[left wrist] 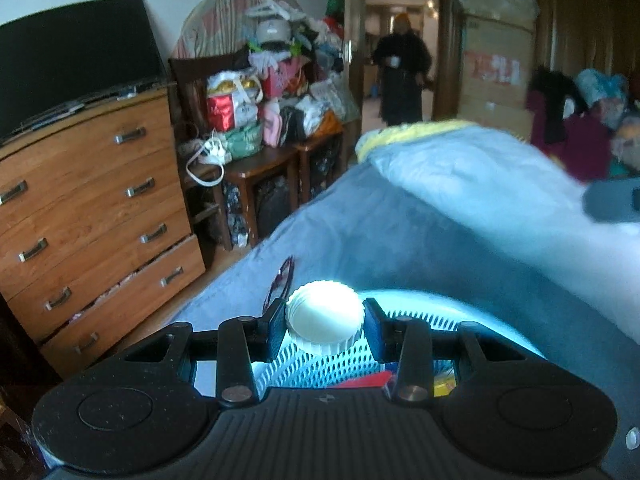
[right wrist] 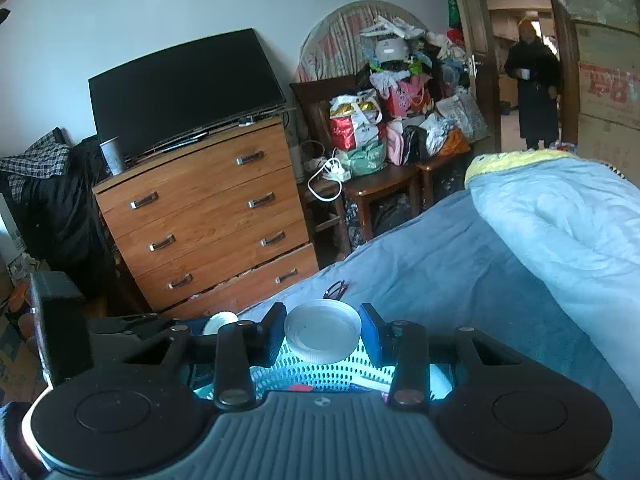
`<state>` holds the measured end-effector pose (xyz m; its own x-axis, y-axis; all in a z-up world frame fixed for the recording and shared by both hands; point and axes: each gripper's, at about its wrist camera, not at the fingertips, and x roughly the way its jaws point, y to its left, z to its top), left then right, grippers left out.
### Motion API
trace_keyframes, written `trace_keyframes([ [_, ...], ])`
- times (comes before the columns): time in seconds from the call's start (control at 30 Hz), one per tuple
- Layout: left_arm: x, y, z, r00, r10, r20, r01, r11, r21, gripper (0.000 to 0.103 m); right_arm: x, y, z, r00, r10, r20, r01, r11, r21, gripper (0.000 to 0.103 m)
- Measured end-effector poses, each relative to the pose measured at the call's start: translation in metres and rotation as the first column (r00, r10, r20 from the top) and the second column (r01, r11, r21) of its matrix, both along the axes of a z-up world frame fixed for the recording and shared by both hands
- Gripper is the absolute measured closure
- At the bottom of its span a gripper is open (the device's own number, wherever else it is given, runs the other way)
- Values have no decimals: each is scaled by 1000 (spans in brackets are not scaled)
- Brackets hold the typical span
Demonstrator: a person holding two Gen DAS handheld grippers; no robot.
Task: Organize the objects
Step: 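Open both tools to drop the two caps into the basket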
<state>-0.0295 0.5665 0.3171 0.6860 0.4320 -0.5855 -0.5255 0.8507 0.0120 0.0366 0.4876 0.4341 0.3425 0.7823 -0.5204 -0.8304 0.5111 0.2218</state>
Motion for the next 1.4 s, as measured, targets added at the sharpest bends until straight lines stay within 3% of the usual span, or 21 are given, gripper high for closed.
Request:
trace_keyframes([
  [0.57,16,10,-31,996,4,-93,-6,1000,-22,62,12,18,-36,998,21,-54,-24,998,-53,61],
  [1.4,17,10,-36,994,7,-107,-9,1000,-18,62,10,27,-46,997,34,-70,-38,998,-56,61],
])
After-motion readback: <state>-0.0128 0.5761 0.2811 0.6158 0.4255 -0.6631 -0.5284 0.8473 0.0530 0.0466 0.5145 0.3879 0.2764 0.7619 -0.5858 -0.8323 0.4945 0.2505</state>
